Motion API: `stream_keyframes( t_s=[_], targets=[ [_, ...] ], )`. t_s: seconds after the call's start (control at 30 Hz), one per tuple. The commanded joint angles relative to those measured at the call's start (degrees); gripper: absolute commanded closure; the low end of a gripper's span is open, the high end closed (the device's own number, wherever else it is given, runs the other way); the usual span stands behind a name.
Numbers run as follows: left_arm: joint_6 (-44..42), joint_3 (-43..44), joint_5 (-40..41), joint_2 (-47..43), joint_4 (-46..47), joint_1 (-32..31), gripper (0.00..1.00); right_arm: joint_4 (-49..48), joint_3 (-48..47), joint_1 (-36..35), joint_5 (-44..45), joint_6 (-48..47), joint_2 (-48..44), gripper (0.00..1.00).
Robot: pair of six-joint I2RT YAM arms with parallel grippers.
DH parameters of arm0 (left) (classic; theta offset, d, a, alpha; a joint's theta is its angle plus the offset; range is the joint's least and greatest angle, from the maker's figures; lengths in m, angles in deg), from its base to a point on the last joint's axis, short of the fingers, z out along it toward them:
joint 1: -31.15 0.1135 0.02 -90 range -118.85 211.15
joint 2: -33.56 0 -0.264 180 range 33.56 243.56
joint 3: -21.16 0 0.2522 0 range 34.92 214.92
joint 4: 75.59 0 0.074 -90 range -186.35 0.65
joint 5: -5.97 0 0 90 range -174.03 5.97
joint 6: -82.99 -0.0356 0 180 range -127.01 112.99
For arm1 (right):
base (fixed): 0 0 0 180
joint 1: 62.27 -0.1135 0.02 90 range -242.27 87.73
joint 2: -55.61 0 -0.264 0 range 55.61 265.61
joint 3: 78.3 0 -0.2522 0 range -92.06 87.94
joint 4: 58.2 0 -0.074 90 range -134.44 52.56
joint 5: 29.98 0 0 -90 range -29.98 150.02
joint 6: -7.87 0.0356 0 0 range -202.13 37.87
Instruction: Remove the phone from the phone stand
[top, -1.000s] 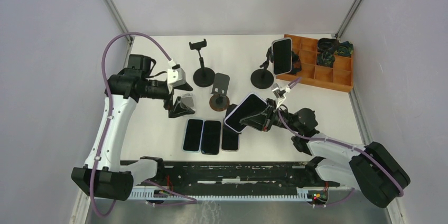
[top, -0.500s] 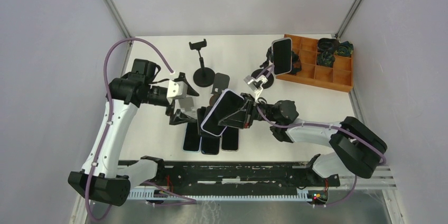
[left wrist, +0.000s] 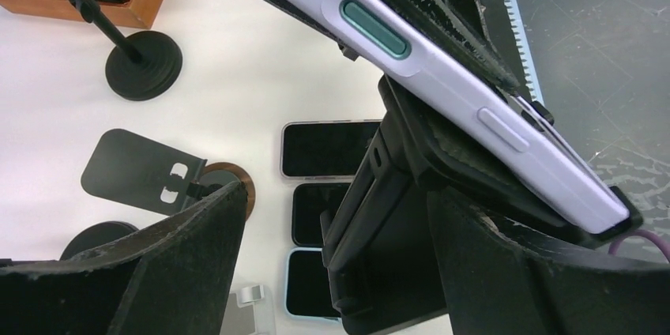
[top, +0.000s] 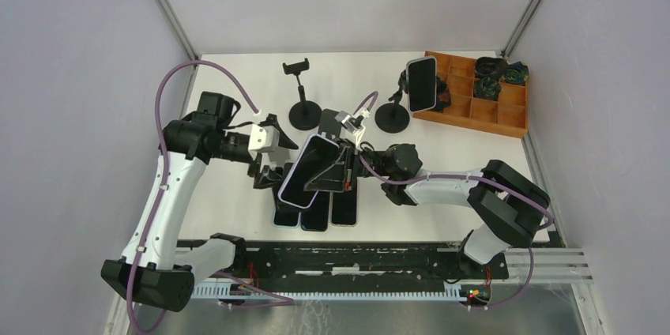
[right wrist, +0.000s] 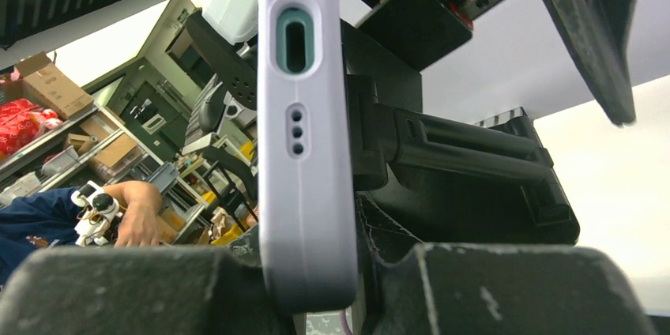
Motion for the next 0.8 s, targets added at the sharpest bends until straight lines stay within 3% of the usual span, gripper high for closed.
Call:
stream_keyframes(
  t_s=[0.0,0.3,0.47,0.57,0.77],
  targets=[
    [-4.74,-0.78,-2.03,-1.36,-1.25,-0.39,0.13,-12.81,-4.37,-0.71,1.03,1.12,-0.64,1.00],
    [-10.00,-1.44,-1.16,-1.87,-4.37,-0.40,0.40,-15.09,-6.38,-1.06,2.18,3.58,1.06,1.00],
    [-13.55,-1.32,-0.25,-2.07,-6.07,-0.40,0.64,-14.72,-6.40,-1.11,2.48,4.31,1.66,1.00],
    [-16.19,-1.36,0.39,-2.07,-7.96,-0.40,0.85,-13.96,-6.31,-1.08,2.77,4.58,1.69,1.00],
    [-18.56,-0.95,1.48,-2.42,-9.24,-0.40,0.97,-9.03,-6.44,-0.14,4.05,4.19,1.01,0.85]
  ],
)
